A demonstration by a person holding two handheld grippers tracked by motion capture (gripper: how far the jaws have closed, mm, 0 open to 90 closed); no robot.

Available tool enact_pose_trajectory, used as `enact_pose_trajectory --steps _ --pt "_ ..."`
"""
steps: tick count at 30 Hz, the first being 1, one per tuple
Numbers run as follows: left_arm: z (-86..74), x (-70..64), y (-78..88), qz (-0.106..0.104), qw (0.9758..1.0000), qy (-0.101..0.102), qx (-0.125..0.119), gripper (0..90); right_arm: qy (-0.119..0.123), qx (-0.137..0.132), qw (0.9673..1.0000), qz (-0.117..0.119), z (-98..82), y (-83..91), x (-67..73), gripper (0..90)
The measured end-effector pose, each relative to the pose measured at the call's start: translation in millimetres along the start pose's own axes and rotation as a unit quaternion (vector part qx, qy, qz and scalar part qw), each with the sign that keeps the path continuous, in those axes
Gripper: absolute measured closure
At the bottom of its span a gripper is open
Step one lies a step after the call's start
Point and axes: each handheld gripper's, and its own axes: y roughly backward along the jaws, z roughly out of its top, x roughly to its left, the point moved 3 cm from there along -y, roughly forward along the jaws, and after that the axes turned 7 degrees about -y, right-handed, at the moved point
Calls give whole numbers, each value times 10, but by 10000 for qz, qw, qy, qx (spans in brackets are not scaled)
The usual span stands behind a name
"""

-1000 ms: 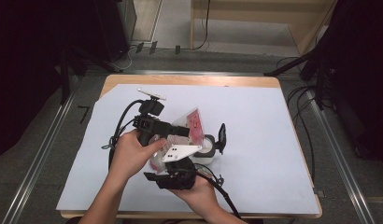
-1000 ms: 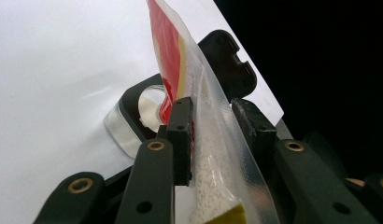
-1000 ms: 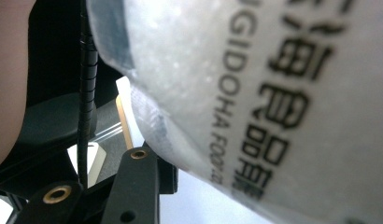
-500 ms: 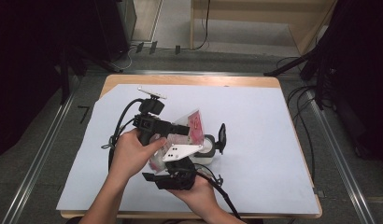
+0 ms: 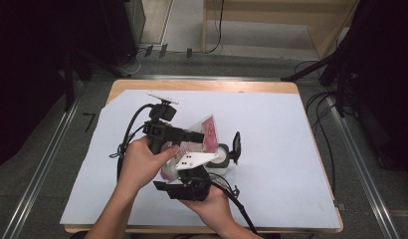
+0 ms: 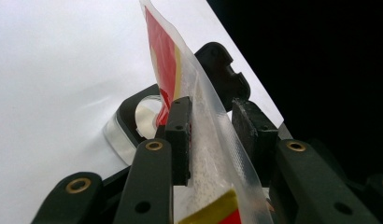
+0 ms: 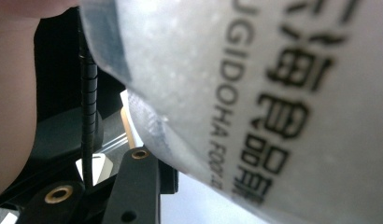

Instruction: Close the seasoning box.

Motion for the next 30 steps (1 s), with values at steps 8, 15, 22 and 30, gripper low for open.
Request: enact_pose_trajectory --steps 8,15,22,30 --pt "-2 -12 -8 76 9999 -35 72 699 -132 -34 9999 58 5 9 -9 639" --pt "-1 1 -23 96 9999 -17 63 709 -121 -6 9999 76 -5 2 -10 637" --pt "-3 9 -22 71 10000 -11 48 714 3 16 10000 62 -10 -4 -4 631" --pt "-4 13 -18 88 9999 -15 46 715 41 18 10000 77 -9 -11 -4 631"
